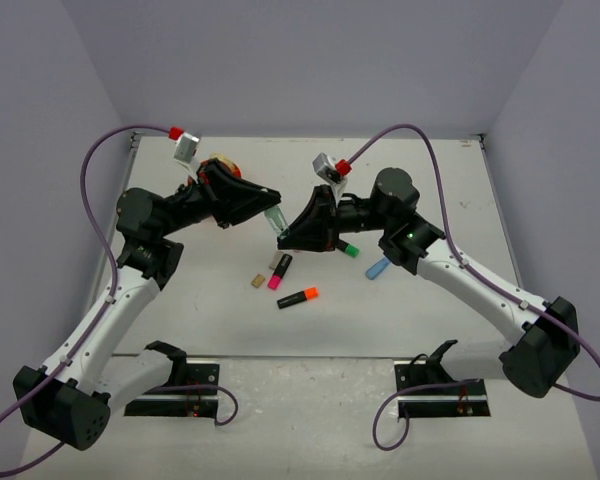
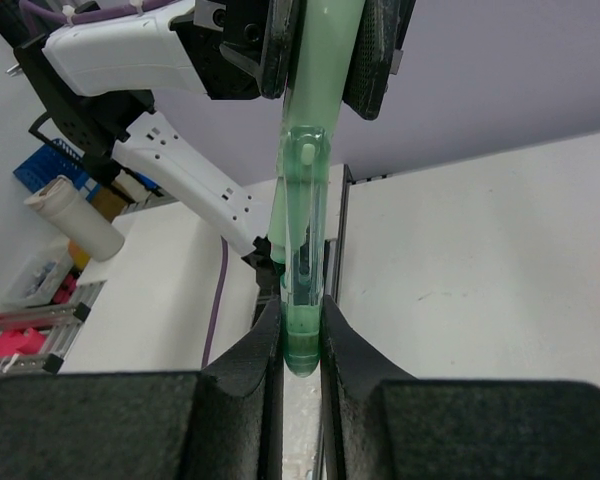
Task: Sort the stationery into containers
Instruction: Close the pen cap on the pen.
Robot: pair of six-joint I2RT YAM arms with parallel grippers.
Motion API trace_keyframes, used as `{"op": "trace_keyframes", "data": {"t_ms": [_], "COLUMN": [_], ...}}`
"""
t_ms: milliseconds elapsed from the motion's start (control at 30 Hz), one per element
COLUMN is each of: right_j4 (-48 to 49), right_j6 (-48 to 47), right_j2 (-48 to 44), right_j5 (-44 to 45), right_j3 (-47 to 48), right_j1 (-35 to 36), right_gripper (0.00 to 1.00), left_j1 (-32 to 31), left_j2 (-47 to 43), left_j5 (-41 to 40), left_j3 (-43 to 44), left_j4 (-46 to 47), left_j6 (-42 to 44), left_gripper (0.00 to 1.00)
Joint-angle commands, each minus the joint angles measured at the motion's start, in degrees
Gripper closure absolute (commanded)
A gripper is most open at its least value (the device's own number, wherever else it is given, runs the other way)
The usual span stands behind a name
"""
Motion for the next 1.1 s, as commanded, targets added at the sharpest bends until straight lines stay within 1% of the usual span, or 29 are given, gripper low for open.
{"op": "trace_keyframes", "data": {"t_ms": [0, 100, 267, 467, 600, 700, 800, 833, 933, 1067], "right_j4": [-0.08, -1.41, -0.96, -1.9, -3.76, -6.23, -10.39, -11.24, -13.29, -13.59], "right_j6": [-0.94, 0.73, 3.42, 4.51, 3.05, 1.2, -0.73, -0.9, -0.84, 0.88], "right_j2": [-1.6, -1.66, -2.3, -1.81, -0.24, 0.8, 1.91, 2.2, 3.7, 7.34], "right_j5": [1.21, 2.0, 3.59, 4.98, 4.95, 5.0, 6.01, 6.63, 7.27, 6.04], "right_j3": [3.62, 5.2, 6.15, 8.24, 10.95, 13.92, 18.23, 19.59, 24.35, 31.89], "right_j1": [0.2, 0.2, 0.21, 0.2, 0.2, 0.2, 0.2, 0.2, 0.11, -0.41], "right_gripper": [1.0, 1.0, 1.0, 1.0, 1.0, 1.0, 1.0, 1.0, 1.0, 1.0], "left_j1": [0.19, 0.13, -0.37, -1.28, -1.55, -1.57, -2.01, -2.07, -2.39, -3.8], "left_j2": [-0.96, -1.87, -2.35, -1.95, -0.35, 0.21, 1.07, 1.07, 1.01, 1.95], "left_j5": [-0.55, -1.79, -3.31, -2.96, 0.06, 0.93, 1.18, 1.12, 0.64, 0.27], "left_j3": [-0.47, -0.81, -1.66, -3.0, -2.48, -1.97, 0.33, 0.33, -1.65, -3.47], "left_j4": [1.45, -1.12, -3.34, -1.51, -0.46, -1.34, -8.9, -10.16, -10.94, -10.92], "left_j6": [1.38, 4.81, 8.9, 9.34, 7.21, 6.77, 10.64, 11.73, 12.87, 13.53], "left_gripper": [1.0, 1.0, 1.0, 1.0, 1.0, 1.0, 1.0, 1.0, 1.0, 1.0]}}
